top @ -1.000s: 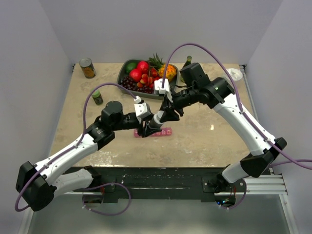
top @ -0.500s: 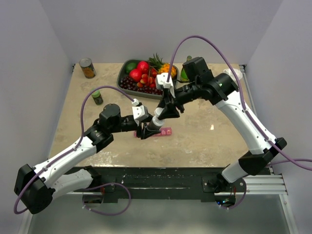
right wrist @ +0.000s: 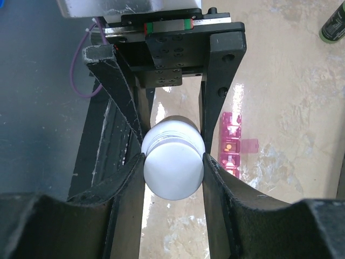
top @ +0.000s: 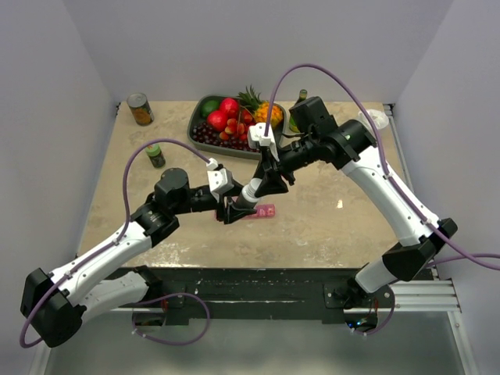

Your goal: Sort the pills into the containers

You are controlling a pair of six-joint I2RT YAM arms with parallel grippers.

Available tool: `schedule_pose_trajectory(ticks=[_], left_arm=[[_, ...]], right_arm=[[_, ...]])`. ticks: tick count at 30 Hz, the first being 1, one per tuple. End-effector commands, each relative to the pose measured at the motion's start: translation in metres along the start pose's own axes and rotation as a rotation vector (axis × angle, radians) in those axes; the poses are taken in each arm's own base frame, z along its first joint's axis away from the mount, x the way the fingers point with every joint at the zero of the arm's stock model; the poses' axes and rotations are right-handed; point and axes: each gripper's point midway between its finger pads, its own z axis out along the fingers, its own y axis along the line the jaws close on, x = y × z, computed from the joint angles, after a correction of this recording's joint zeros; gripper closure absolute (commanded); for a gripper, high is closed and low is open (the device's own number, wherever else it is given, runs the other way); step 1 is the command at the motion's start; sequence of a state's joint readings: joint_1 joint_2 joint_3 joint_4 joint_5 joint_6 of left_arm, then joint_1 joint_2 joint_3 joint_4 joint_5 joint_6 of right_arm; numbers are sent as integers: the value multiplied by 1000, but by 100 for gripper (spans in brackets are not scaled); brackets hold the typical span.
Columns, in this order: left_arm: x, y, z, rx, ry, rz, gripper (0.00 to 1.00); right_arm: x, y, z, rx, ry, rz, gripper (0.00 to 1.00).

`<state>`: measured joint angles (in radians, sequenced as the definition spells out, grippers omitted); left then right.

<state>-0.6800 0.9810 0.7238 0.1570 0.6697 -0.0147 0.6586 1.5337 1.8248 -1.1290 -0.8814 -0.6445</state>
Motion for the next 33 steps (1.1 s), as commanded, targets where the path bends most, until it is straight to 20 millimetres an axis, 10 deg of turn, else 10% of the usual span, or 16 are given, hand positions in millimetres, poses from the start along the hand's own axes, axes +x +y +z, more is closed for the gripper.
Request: schedule_pose_trajectory(ticks=[1, 33], left_arm=[[-23, -2, -3, 7, -78, 31, 100], [-59, 23, -8, -150, -236, 48, 100]], right_arm=[[0, 3, -1, -7, -11, -4, 77], [26, 0, 23, -50, 0, 185, 72]])
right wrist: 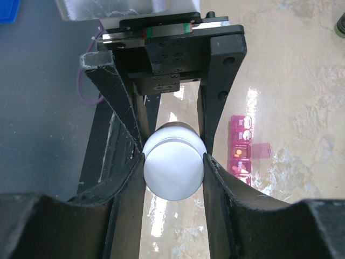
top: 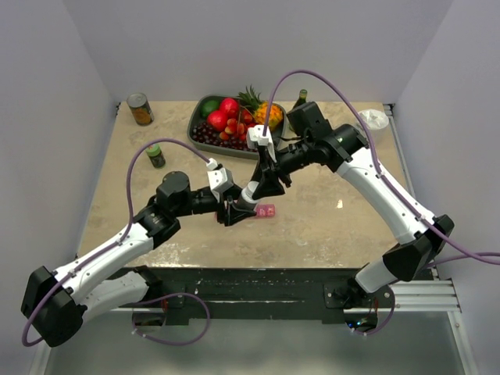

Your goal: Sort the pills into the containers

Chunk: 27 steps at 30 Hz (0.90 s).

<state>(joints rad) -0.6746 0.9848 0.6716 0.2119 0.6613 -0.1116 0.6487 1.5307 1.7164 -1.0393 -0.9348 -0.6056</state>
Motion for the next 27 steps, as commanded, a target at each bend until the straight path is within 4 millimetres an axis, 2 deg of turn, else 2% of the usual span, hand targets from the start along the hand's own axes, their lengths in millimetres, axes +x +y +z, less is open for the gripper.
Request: schedule_pose_trajectory(ticks=[1, 3, 8, 12, 20, 27], left_arm=[[-78, 20, -9, -142, -264, 157, 100], [-84, 28, -10, -195, -294, 186, 100], [-88, 49, -14, -304, -323, 221, 100], [-77, 59, -5, -319, -265, 219, 100], [-65, 62, 4, -304, -232, 203, 100], [-43, 58, 5, -277, -194, 173, 100]], right_arm=[[13, -2, 12, -10, 23, 147, 72], [17, -3, 15, -7, 32, 195, 72], [32, -25, 18, 109, 75, 247, 72], [35, -32, 20, 137, 84, 276, 71], [32, -29, 29, 82, 57, 325, 66], [20, -22, 25, 26, 23, 311, 52]])
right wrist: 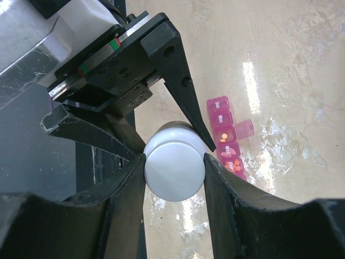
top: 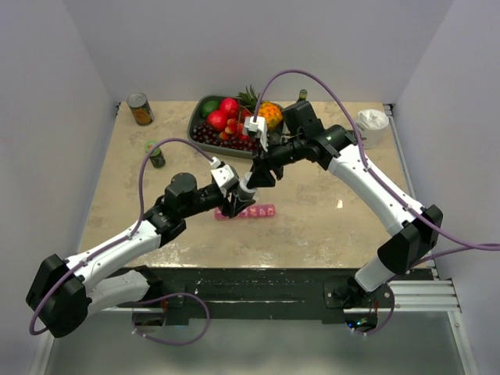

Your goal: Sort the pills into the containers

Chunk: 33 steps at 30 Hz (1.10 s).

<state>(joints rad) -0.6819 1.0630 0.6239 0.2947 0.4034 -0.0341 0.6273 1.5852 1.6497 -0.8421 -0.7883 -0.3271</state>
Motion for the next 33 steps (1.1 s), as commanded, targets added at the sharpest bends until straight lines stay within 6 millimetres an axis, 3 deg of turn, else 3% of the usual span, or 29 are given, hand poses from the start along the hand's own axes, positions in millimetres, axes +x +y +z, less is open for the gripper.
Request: schedule_pose_trajectory(ticks=[1, 7, 19, 28, 33], left_arm=[[-64, 6, -3, -34, -229, 85, 100], [-51, 4, -5, -28, -196, 69, 100], [-46, -3, -5, 10, -183, 55, 100], [-45, -7, -4, 36, -183, 48, 100], [-43, -9, -3, 48, -178, 45, 100]], right_arm=[[5, 31, 4, -148, 23, 69, 52], [0, 38, -5, -178, 1, 33, 42], [-3, 42, -17, -169, -9, -24, 23], [-5, 39, -21, -138, -9, -40, 27], [-5, 36, -20, -129, -7, -40, 37]])
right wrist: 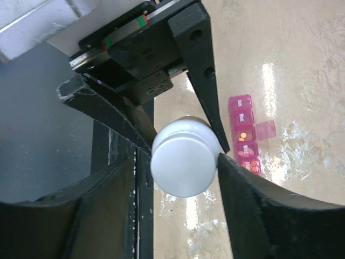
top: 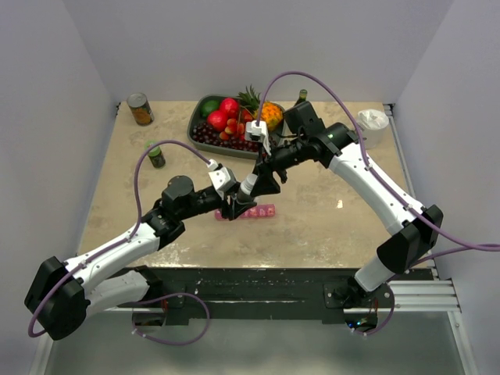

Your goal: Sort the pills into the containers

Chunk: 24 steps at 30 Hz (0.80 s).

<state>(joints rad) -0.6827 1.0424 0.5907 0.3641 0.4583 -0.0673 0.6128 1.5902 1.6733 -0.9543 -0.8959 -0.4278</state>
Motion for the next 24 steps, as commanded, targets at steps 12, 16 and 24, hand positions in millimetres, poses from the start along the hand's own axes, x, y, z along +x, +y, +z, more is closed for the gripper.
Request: schedule_pose_trajectory(ticks=[12, 16, 24], left_arm=[[-36, 9, 3, -31, -94, 104, 100], [-48, 15, 1, -62, -117, 148, 100], [-60, 24, 4, -116, -157, 106, 100]], right_arm=[[-10, 14, -5, -17, -22, 26, 61], [-3, 7, -3, 7, -5, 48, 63], [1, 1, -4, 54, 11, 37, 58]])
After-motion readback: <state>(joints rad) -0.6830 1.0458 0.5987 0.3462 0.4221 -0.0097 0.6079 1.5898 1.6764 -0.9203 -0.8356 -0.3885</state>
